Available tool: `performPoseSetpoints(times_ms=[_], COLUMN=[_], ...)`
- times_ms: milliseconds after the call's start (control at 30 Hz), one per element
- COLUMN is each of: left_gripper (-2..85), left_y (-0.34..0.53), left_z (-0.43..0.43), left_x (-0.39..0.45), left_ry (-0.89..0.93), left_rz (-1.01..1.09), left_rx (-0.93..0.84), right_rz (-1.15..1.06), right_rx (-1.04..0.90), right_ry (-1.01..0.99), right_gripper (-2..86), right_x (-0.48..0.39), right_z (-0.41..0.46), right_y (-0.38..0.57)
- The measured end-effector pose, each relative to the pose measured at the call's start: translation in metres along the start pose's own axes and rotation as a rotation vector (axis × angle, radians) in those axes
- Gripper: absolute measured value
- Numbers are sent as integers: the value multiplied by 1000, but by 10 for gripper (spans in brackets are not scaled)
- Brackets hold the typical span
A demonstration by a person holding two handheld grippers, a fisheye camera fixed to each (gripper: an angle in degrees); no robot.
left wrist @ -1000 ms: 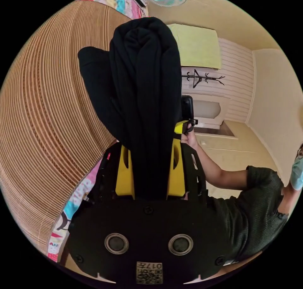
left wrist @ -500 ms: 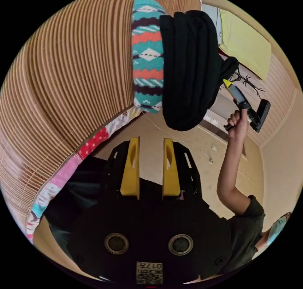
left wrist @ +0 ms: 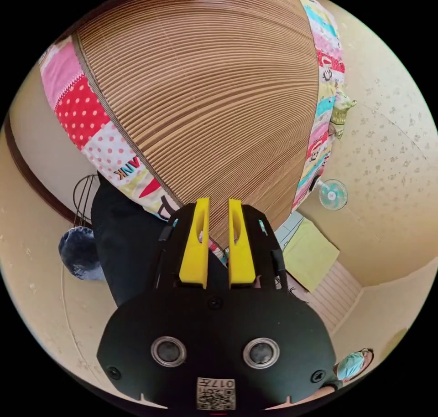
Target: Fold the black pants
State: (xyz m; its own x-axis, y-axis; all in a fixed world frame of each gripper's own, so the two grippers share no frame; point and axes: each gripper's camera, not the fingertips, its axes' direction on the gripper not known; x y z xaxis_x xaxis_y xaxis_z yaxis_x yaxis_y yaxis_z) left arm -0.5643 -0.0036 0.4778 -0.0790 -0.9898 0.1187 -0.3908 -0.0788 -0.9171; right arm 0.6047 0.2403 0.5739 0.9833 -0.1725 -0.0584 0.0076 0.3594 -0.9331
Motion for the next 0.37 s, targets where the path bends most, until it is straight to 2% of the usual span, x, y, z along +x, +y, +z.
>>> performPoseSetpoints(times_ms=[133, 200, 267, 300, 367], left_gripper=[76, 86, 88, 88, 87], left_y=[13, 16, 23, 24, 15], left_z=[-18, -38, -51, -58, -78], left_x=[-39, -85, -117, -132, -144], left_ry=[10, 317, 580, 685, 713], left_rz=[-81, -251, -386, -467, -527], left_rx=[79, 228, 391, 463, 498], right_rz=[110, 169, 155, 153, 170], right_rx=[242, 359, 495, 512, 500], right_ry=[-55, -176, -422, -474, -630], right_gripper=[4, 4, 4, 4, 5], right_x=[-17, -26, -42, -47, -65], right_z=[-35, -44, -43, -40, -21], right_y=[67, 103, 145, 152, 169])
